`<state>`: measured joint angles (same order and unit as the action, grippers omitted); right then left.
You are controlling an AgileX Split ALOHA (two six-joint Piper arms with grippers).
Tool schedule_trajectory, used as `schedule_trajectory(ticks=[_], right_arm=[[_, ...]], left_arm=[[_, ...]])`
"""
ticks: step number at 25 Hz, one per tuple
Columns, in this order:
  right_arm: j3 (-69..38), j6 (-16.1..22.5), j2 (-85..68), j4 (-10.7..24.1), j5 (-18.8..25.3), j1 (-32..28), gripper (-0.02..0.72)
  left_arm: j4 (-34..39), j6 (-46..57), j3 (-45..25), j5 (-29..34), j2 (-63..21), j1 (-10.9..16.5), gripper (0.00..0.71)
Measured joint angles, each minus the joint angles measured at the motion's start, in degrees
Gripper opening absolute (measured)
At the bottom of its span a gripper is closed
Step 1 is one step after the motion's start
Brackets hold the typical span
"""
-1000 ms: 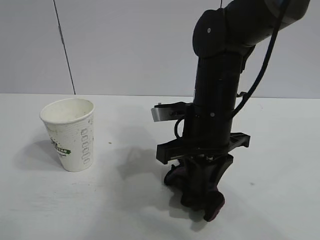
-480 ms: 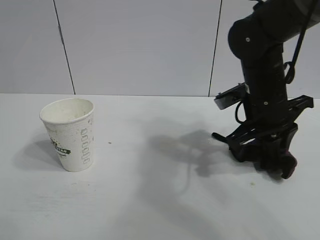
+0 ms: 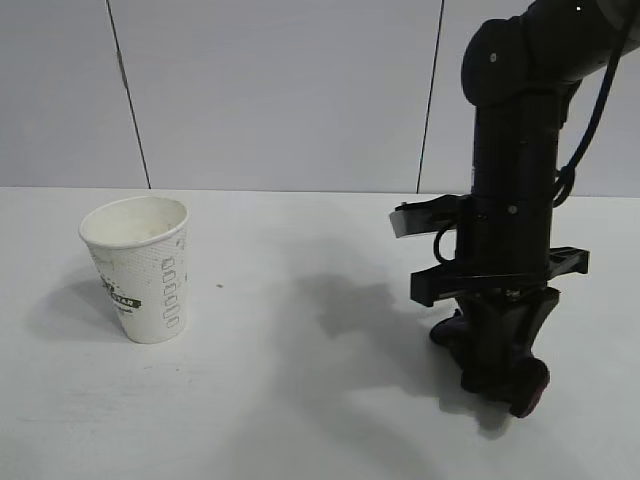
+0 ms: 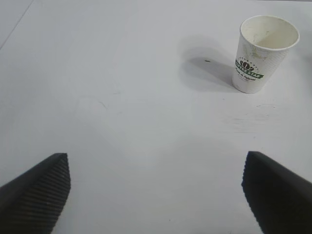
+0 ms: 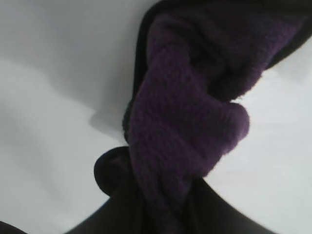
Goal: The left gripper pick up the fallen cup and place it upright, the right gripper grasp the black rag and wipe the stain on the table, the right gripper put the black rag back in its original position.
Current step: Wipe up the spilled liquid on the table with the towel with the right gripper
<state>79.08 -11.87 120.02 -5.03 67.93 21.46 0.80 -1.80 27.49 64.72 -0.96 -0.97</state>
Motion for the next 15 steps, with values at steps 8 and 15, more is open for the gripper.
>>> schedule_trajectory(ticks=[8, 15], right_arm=[[0.00, 7.40, 0.00, 17.34, -4.74, 2.23, 0.091], [-0.53, 12.68, 0.00, 22.41, -4.81, -3.00, 0.091]], left_arm=[[0.00, 0.00, 0.00, 0.00, 0.00, 0.00, 0.687], [0.00, 0.00, 0.00, 0.00, 0.00, 0.00, 0.687]])
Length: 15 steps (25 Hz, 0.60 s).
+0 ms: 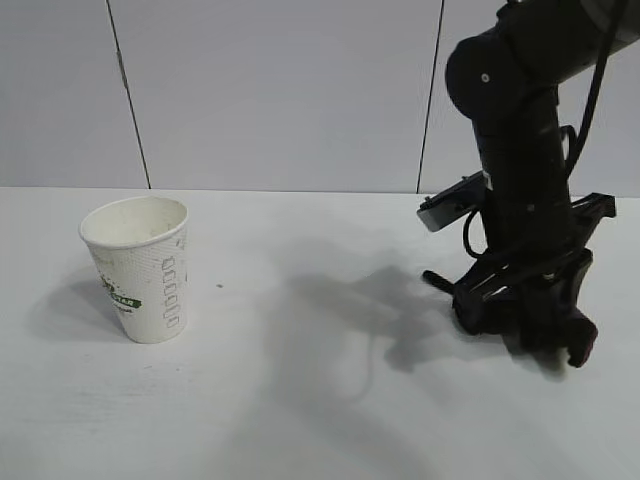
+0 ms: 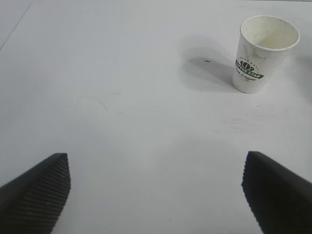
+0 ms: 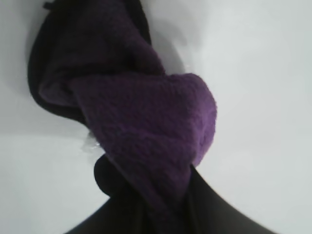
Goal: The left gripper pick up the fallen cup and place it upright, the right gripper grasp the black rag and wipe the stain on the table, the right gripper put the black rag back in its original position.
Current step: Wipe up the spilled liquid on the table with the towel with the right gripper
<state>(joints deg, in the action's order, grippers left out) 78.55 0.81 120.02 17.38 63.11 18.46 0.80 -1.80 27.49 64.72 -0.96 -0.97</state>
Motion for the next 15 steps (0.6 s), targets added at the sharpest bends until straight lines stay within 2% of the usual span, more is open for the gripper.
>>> schedule_trajectory(ticks=[3, 6, 9, 12, 14, 15], right_arm=[[-3.10, -3.76, -0.12, -5.07, -2.63, -0.77, 0.091], [-5.97, -4.95, -1.40, -9.26, -5.17, -0.88, 0.091], [-6.19, -7.25, -2.04, -18.20, -5.17, -0.80, 0.091], [-6.07, -13.02, -3.10, -29.78, -6.52, 1.68, 0.091], [-5.19, -15.44, -4.66, -33.14, -9.00, 4.27, 0.091], [-4.47, -15.66, -5.46, -33.77, -10.52, 5.68, 0.091]], left_arm=[[0.00, 0.00, 0.00, 0.00, 0.00, 0.00, 0.687], [0.00, 0.00, 0.00, 0.00, 0.00, 0.00, 0.687], [0.00, 0.00, 0.00, 0.00, 0.00, 0.00, 0.687], [0.00, 0.00, 0.00, 0.00, 0.00, 0.00, 0.687], [0.00, 0.00, 0.00, 0.00, 0.00, 0.00, 0.687], [0.00, 0.00, 0.00, 0.00, 0.00, 0.00, 0.687]])
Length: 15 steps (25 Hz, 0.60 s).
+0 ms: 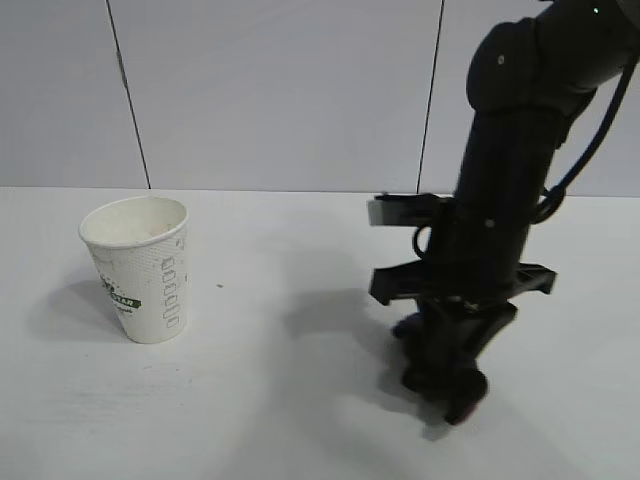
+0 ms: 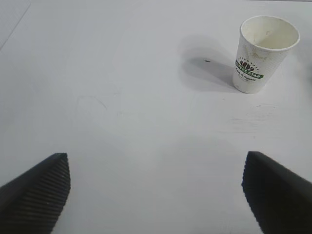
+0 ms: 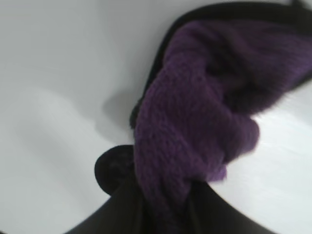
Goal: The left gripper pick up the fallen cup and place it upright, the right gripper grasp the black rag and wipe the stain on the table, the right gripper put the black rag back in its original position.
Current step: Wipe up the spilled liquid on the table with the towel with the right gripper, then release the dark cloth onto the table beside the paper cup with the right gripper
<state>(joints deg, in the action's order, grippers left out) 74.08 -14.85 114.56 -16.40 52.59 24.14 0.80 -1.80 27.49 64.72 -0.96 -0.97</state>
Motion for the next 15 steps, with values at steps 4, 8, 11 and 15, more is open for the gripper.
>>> schedule_trajectory(ticks=[4, 8, 11, 15], right_arm=[[3.02, 3.32, -1.01, 2.55, -2.58, 3.94, 0.091], [3.32, 11.41, -1.01, 12.24, -1.55, 5.45, 0.091], [3.32, 18.09, -1.01, 18.55, -0.36, 5.45, 0.091], [3.32, 20.53, -1.01, 19.75, 0.06, 5.45, 0.091]], left_arm=[[0.00, 0.00, 0.00, 0.00, 0.00, 0.00, 0.687], [0.00, 0.00, 0.00, 0.00, 0.00, 0.00, 0.687], [0.00, 0.00, 0.00, 0.00, 0.00, 0.00, 0.687], [0.00, 0.00, 0.00, 0.00, 0.00, 0.00, 0.687]])
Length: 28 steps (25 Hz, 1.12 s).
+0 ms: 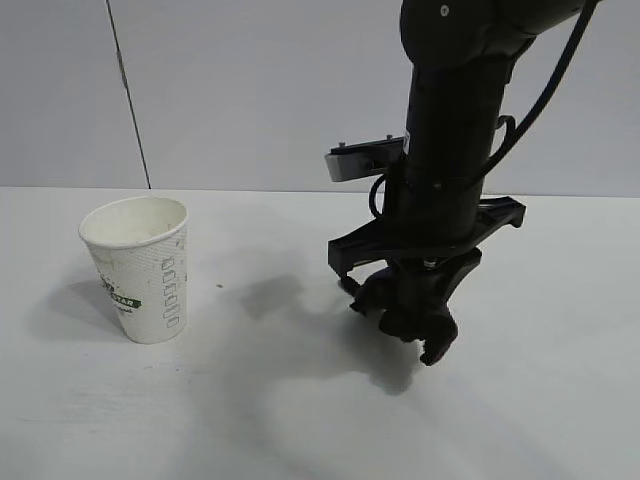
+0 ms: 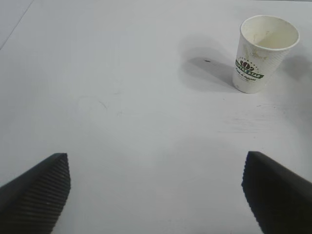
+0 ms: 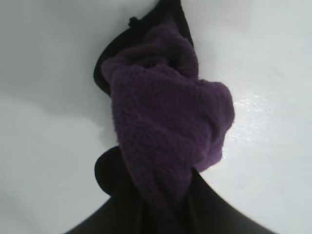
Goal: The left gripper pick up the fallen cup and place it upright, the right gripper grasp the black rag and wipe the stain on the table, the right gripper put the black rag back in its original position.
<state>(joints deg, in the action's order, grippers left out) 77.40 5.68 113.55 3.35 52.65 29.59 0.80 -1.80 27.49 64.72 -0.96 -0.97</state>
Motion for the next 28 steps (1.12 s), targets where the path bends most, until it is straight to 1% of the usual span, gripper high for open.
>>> schedule_trajectory(ticks=[1, 2, 4, 6, 7, 9, 12, 14, 17, 19, 21, 24, 27, 28], right_arm=[[0.00, 0.08, 0.00, -0.17, 0.00, 0.00, 0.098], [0.00, 0.08, 0.00, -0.45, 0.00, 0.00, 0.125], [0.00, 0.08, 0.00, -0.60, -0.07, 0.00, 0.229], [0.00, 0.13, 0.00, -0.55, -0.39, 0.00, 0.384], [0.00, 0.13, 0.00, -0.40, -0.55, 0.00, 0.447], [0.00, 0.39, 0.00, 0.04, -1.34, 0.00, 0.508], [0.46, 2.75, -0.36, 2.37, -1.34, -0.39, 0.535], [0.51, 5.02, -1.53, 5.62, -0.94, -1.88, 0.538], [0.51, 6.98, -4.85, 10.85, 0.69, -7.26, 0.538], [0.51, 7.54, -7.33, 12.95, 1.58, -12.92, 0.538], [0.51, 7.76, -9.94, 13.81, 2.21, -18.83, 0.538], [0.51, 7.81, -14.64, 14.16, 4.11, -28.09, 0.538], [0.51, 6.61, -19.83, 14.15, 6.36, -36.80, 0.538], [0.51, 6.38, -21.67, 13.62, 6.86, -39.70, 0.538]], left_arm=[[0.00, 0.00, 0.00, 0.00, 0.00, 0.00, 0.687], [0.00, 0.00, 0.00, 0.00, 0.00, 0.00, 0.687], [0.00, 0.00, 0.00, 0.00, 0.00, 0.00, 0.687], [0.00, 0.00, 0.00, 0.00, 0.00, 0.00, 0.687], [0.00, 0.00, 0.00, 0.00, 0.00, 0.00, 0.687], [0.00, 0.00, 0.00, 0.00, 0.00, 0.00, 0.687], [0.00, 0.00, 0.00, 0.00, 0.00, 0.00, 0.687], [0.00, 0.00, 0.00, 0.00, 0.00, 0.00, 0.687], [0.00, 0.00, 0.00, 0.00, 0.00, 0.00, 0.687], [0.00, 0.00, 0.00, 0.00, 0.00, 0.00, 0.687], [0.00, 0.00, 0.00, 0.00, 0.00, 0.00, 0.687], [0.00, 0.00, 0.00, 0.00, 0.00, 0.00, 0.687], [0.00, 0.00, 0.00, 0.00, 0.00, 0.00, 0.687], [0.00, 0.00, 0.00, 0.00, 0.00, 0.00, 0.687]])
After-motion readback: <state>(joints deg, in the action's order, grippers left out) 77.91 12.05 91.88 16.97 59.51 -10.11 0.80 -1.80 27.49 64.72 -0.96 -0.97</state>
